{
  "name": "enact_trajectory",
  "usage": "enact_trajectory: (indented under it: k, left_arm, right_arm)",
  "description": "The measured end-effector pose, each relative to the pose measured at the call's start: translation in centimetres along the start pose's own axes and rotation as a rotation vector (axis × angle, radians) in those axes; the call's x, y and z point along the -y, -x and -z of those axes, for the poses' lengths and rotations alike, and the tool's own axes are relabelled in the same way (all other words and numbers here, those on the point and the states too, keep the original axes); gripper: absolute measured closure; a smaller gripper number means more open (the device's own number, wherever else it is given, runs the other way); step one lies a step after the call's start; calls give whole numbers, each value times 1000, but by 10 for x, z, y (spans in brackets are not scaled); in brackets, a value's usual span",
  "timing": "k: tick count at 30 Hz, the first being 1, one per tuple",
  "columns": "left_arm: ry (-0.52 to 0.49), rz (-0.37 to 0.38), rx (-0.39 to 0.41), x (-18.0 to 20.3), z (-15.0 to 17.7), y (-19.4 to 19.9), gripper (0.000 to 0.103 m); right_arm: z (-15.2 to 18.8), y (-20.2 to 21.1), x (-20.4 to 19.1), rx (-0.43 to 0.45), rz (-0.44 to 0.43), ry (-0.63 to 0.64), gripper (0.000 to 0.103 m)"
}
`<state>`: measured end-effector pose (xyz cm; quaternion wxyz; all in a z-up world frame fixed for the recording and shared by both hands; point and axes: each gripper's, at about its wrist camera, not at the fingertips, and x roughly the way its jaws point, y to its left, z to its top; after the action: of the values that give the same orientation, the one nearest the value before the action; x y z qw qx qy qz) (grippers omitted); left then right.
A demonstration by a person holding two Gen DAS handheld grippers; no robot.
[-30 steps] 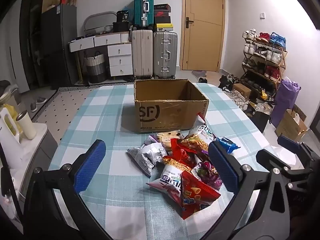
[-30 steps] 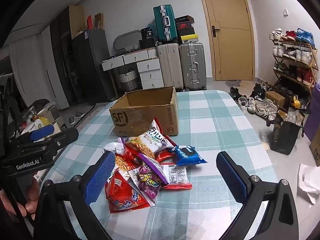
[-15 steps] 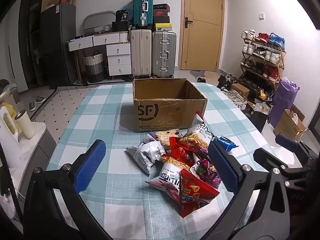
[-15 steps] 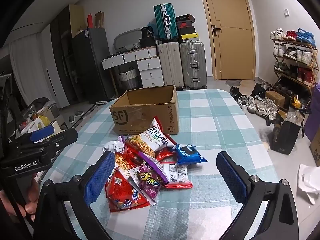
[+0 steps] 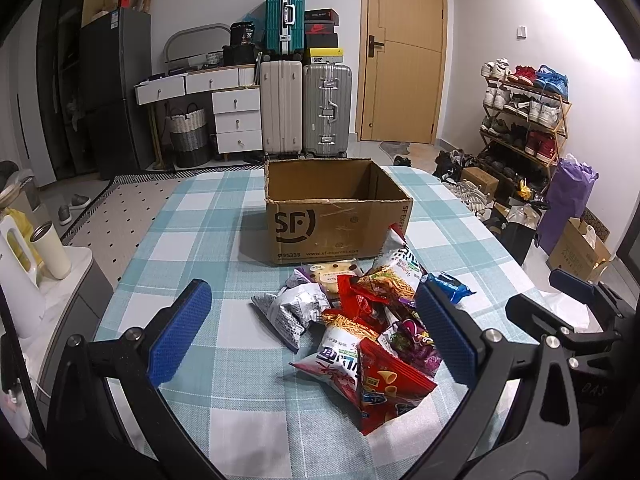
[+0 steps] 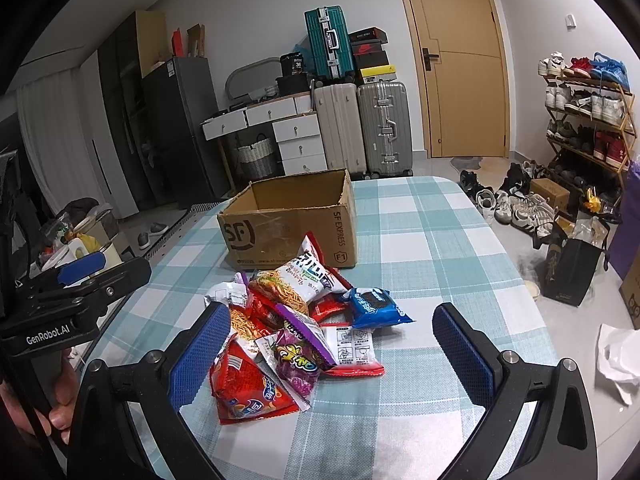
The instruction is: Organize snacks
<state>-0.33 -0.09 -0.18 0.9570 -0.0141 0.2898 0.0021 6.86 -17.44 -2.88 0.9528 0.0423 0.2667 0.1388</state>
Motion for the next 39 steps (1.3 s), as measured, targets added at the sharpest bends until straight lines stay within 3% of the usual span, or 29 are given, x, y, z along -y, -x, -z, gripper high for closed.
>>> enact_trajectory:
  k: [24,39]
  left_arm:
    - [-7,7,-3,7,1,2,1]
    - [-10,42,-74,9,18,-20,1]
  right_arm:
    - [4,-2,4,-4,-2,-11,0]
    - [14,-8,9,-21,1,-29,0]
